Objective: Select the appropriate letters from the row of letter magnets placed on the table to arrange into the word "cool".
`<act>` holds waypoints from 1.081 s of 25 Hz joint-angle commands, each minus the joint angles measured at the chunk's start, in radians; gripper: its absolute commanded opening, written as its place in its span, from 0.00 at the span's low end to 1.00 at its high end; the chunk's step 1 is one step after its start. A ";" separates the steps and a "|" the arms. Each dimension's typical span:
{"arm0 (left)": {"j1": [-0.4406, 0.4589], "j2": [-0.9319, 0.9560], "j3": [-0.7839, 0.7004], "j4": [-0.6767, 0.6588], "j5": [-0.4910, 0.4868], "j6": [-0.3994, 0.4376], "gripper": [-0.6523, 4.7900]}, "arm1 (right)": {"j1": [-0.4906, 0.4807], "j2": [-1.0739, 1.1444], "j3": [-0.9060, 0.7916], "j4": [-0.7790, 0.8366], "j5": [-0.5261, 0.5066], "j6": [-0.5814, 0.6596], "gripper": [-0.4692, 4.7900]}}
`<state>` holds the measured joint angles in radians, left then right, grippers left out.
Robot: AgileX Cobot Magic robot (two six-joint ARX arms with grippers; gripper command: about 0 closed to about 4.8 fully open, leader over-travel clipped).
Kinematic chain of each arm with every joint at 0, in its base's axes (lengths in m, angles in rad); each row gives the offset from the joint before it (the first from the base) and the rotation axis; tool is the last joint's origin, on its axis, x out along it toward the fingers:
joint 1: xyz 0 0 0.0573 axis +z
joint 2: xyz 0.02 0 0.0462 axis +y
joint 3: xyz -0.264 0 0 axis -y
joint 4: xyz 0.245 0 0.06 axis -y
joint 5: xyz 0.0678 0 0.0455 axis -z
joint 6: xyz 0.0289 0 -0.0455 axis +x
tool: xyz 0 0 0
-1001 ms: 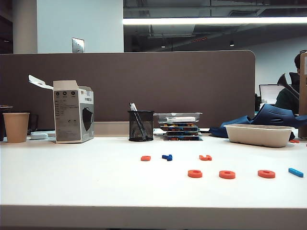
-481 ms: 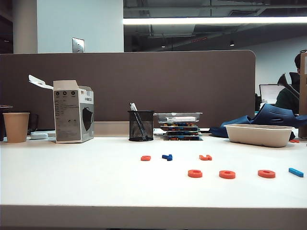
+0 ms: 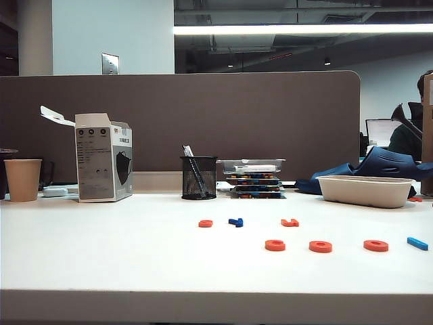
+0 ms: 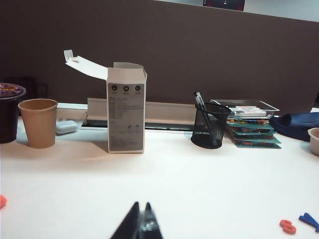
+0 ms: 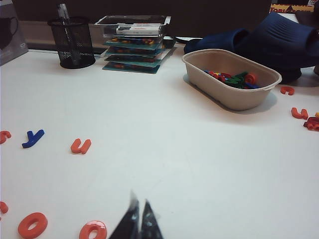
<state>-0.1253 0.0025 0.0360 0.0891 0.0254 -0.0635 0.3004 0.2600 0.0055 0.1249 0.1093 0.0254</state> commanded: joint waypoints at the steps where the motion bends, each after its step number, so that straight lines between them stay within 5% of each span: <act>1: 0.002 0.000 0.002 -0.027 0.005 0.004 0.11 | 0.000 0.000 -0.005 0.006 0.004 -0.003 0.11; 10: 0.002 0.000 0.002 -0.031 0.005 0.004 0.11 | -0.014 -0.090 -0.005 -0.043 -0.003 -0.003 0.11; 18: 0.002 0.000 0.002 -0.032 0.005 0.004 0.11 | -0.192 -0.227 -0.005 -0.047 -0.006 -0.003 0.11; 27: 0.002 0.000 0.002 -0.032 0.005 0.004 0.11 | -0.200 -0.263 -0.005 -0.053 -0.006 -0.003 0.11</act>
<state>-0.1253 0.0017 0.0353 0.0479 0.0257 -0.0635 0.1009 0.0048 0.0055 0.0624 0.1028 0.0250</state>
